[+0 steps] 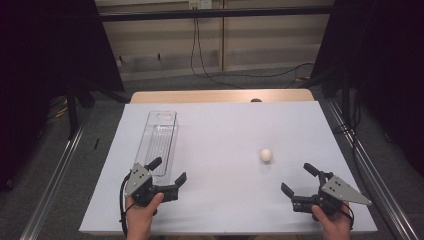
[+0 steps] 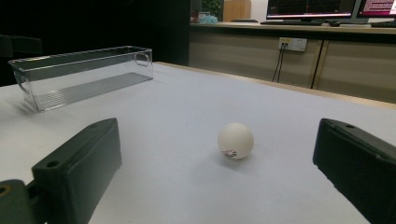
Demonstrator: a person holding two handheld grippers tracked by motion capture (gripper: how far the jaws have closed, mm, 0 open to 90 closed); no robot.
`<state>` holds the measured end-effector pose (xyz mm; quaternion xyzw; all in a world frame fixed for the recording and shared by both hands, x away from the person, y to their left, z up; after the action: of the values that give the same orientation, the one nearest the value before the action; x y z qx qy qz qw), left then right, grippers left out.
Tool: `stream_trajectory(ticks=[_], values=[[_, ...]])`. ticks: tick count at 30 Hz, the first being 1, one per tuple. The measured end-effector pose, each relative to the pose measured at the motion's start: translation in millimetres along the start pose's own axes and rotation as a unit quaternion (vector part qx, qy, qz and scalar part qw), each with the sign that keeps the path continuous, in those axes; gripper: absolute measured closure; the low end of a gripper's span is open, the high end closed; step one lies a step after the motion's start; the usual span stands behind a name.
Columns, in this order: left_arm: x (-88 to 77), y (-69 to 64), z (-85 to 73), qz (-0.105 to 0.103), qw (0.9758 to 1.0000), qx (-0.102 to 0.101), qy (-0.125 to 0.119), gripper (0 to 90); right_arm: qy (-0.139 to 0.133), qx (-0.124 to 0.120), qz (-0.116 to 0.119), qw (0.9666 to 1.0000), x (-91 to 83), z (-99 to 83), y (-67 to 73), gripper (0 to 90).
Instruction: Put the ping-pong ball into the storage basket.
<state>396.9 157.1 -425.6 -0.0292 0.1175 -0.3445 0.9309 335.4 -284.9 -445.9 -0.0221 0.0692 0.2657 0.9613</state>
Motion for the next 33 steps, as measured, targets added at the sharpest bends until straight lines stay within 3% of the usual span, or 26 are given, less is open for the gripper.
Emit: stream_trajectory(ticks=[22, 33], values=[[18.3, -14.3, 0.4, -0.019, 0.9998, 0.0, 0.005, 1.8, -0.002, -0.001, 0.002, 1.0, 0.9, 0.6, 0.5, 0.9], [23.8, -18.6, 0.8, -0.018, 0.9997, 0.004, 0.012, 1.8, -0.003, -0.004, 0.002, 1.0, 0.8, 0.9, -0.3, 1.0]])
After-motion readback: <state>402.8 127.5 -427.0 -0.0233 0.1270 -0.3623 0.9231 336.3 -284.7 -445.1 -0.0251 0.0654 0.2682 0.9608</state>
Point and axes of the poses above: each handheld gripper's, and its own axes: x roughly forward along the jaws, z roughly out of its top, y roughly to its left, the point moved 2 cm from there along x, roughly forward along the jaws, and after that the axes turned 2 degrees about -x, right-handed, at the moved point
